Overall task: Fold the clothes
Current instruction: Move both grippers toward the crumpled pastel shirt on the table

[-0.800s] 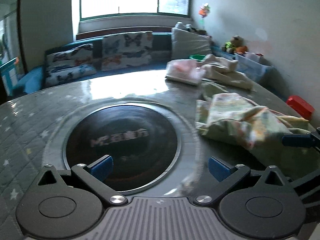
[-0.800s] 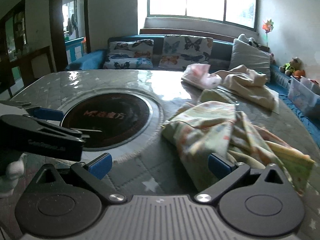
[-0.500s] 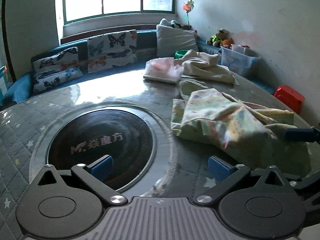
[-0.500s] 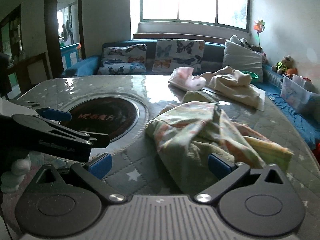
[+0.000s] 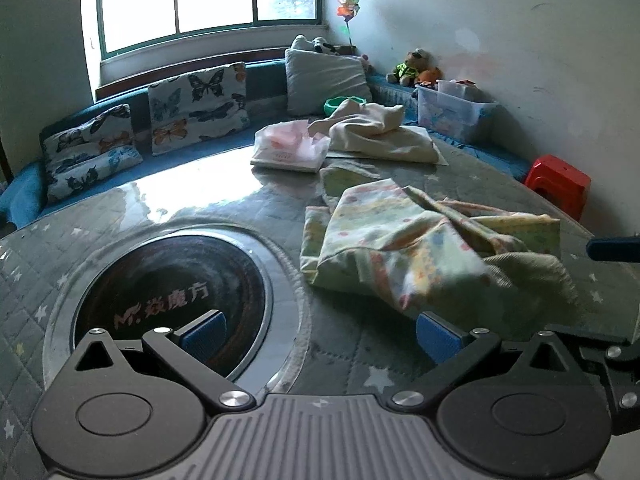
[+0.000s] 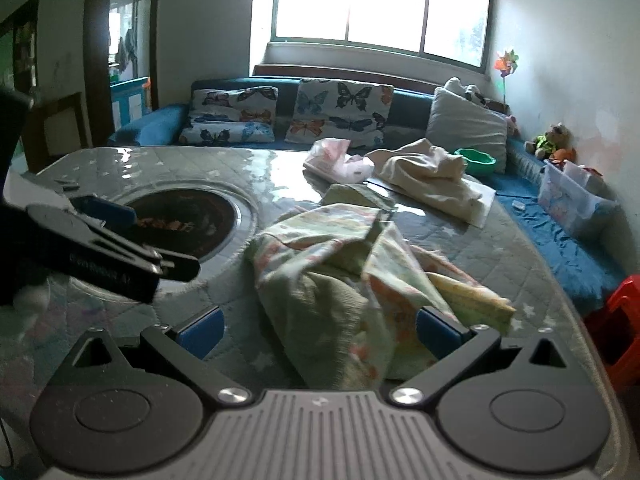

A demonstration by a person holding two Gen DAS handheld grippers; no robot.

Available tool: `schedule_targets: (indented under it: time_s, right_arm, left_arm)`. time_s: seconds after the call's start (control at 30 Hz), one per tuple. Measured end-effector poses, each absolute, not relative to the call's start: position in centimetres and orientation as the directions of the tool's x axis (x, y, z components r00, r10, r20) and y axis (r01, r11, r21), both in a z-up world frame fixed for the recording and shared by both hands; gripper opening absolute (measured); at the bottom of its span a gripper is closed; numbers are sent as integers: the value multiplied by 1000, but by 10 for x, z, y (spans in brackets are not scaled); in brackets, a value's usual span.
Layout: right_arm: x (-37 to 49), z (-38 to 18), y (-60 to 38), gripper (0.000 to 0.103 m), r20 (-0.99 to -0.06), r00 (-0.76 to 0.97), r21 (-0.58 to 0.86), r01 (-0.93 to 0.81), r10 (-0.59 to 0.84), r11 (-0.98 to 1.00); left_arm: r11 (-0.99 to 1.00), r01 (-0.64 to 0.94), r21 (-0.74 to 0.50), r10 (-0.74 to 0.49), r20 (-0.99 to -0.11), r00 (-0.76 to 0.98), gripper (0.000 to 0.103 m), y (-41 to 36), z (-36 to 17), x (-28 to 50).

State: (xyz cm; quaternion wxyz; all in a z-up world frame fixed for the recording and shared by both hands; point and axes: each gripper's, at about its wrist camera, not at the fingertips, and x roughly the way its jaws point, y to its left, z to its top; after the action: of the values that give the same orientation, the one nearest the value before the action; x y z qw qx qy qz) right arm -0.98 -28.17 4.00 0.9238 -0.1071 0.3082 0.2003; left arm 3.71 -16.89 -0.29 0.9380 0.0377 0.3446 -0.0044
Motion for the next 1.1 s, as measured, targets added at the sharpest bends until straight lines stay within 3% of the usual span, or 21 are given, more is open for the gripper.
schedule_targets:
  time_s: [0.2,0.6,0.73,1.1]
  right_arm:
    - [-4,29,-293,103,-642,706,-47,-426,299,903]
    - [13,20,-293,101,-636,692,-9,-449,342,894]
    - [13,16,-294,100,-637,686,12,-445,350,895]
    - [-5,9,-303,101,-664,669,11,-438,334,899]
  left_arm:
    - [995,54,83,13,-645,764,103,-265,-16,44]
    - [985,164,48,-89,-676,731,103,-225,21,61]
    - [965,260,33,-168,-684,710,103,-133,28,52]
    - [952,304,44,-184,-713,677,103,-134,27,45]
